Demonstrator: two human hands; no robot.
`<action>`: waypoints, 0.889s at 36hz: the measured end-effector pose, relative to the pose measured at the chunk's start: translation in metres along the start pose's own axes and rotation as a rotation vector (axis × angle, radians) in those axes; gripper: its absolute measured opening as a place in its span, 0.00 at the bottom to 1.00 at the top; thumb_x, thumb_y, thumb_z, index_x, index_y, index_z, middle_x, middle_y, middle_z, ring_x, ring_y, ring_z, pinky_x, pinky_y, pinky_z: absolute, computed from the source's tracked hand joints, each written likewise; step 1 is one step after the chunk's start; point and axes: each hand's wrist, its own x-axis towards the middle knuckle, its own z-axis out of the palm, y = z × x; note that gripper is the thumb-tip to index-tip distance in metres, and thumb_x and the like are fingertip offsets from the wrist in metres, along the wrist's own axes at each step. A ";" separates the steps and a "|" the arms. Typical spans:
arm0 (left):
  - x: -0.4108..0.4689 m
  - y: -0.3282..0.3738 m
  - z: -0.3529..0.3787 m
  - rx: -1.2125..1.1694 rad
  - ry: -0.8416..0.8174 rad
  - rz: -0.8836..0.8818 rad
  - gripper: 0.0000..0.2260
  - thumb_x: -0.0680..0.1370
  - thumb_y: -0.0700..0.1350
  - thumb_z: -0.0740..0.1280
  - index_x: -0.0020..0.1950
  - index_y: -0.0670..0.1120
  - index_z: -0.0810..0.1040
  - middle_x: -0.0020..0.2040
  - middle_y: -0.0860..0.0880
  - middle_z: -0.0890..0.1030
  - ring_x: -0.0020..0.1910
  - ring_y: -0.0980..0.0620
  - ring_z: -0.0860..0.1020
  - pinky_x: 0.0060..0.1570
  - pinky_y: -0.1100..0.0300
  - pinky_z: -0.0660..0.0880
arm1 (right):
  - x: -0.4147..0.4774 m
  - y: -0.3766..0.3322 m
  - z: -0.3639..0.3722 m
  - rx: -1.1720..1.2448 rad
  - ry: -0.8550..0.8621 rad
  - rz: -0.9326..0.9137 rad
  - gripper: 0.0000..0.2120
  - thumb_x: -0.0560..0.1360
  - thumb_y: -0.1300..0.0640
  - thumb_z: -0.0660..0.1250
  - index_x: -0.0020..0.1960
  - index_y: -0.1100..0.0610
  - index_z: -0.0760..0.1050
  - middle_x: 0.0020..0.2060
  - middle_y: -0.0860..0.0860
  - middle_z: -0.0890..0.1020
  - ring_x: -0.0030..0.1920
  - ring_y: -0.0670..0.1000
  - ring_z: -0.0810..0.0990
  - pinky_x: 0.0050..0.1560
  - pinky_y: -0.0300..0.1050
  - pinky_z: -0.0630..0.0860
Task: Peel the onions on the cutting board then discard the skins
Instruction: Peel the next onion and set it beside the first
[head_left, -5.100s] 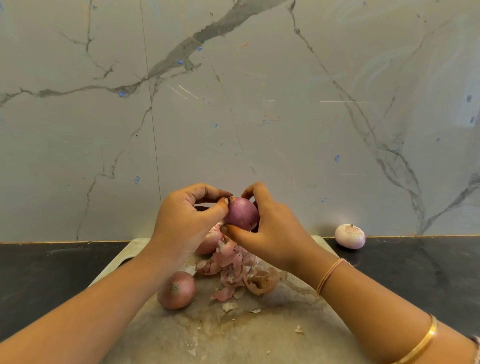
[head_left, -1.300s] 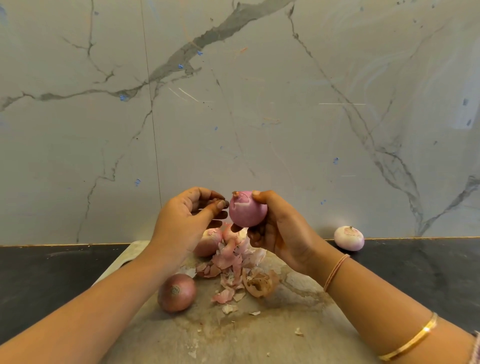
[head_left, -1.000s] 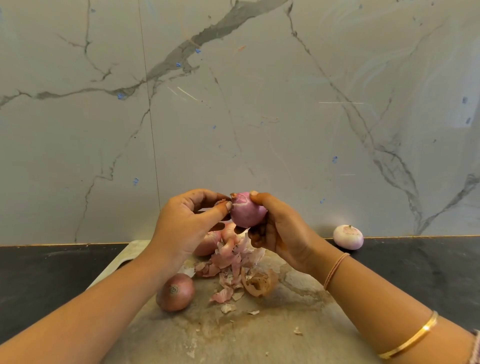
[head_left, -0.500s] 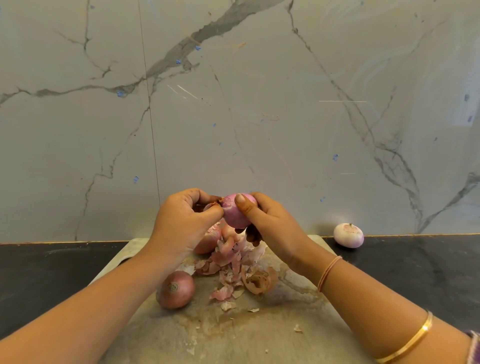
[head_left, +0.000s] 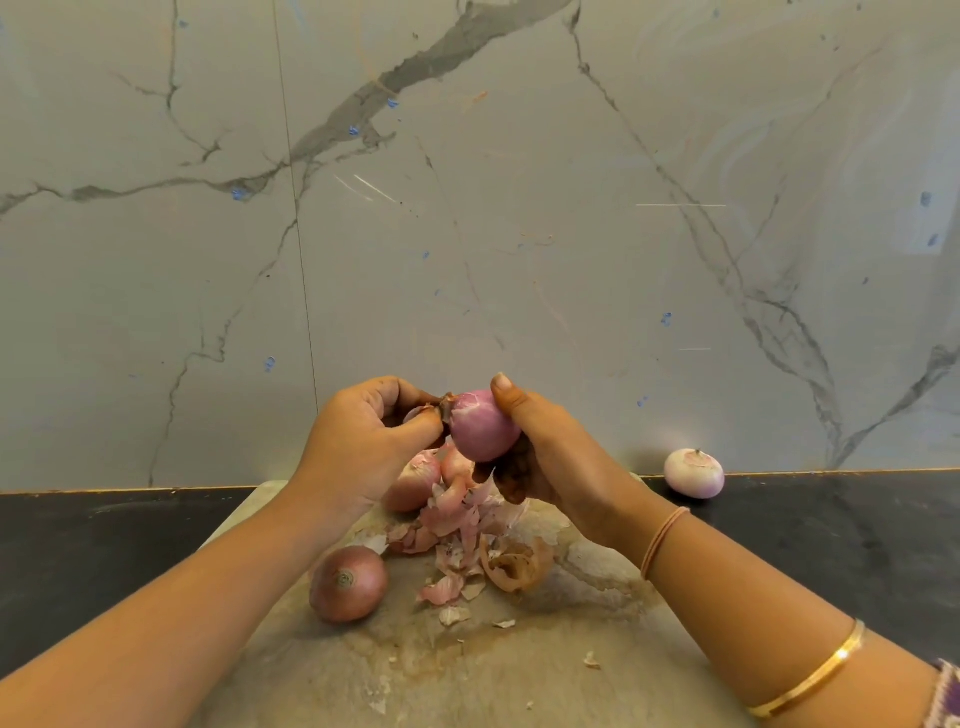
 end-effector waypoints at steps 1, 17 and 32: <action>0.000 -0.001 0.001 -0.008 0.004 -0.010 0.05 0.73 0.37 0.69 0.40 0.45 0.81 0.37 0.45 0.83 0.43 0.42 0.81 0.47 0.52 0.79 | 0.000 0.000 0.001 -0.025 0.001 -0.001 0.26 0.79 0.36 0.49 0.60 0.56 0.69 0.36 0.52 0.79 0.31 0.47 0.72 0.35 0.39 0.72; 0.002 -0.003 -0.003 0.059 -0.003 0.080 0.04 0.72 0.39 0.70 0.40 0.48 0.80 0.36 0.47 0.84 0.40 0.44 0.82 0.47 0.46 0.80 | -0.002 -0.003 -0.003 -0.085 -0.017 -0.079 0.16 0.77 0.46 0.65 0.58 0.54 0.68 0.41 0.51 0.75 0.33 0.45 0.72 0.30 0.34 0.69; 0.000 -0.007 -0.003 0.209 -0.010 0.237 0.06 0.72 0.43 0.72 0.40 0.53 0.78 0.34 0.56 0.81 0.35 0.61 0.79 0.34 0.71 0.73 | -0.006 -0.003 -0.005 0.178 -0.141 0.186 0.20 0.72 0.42 0.63 0.50 0.59 0.75 0.29 0.51 0.76 0.27 0.46 0.70 0.31 0.37 0.67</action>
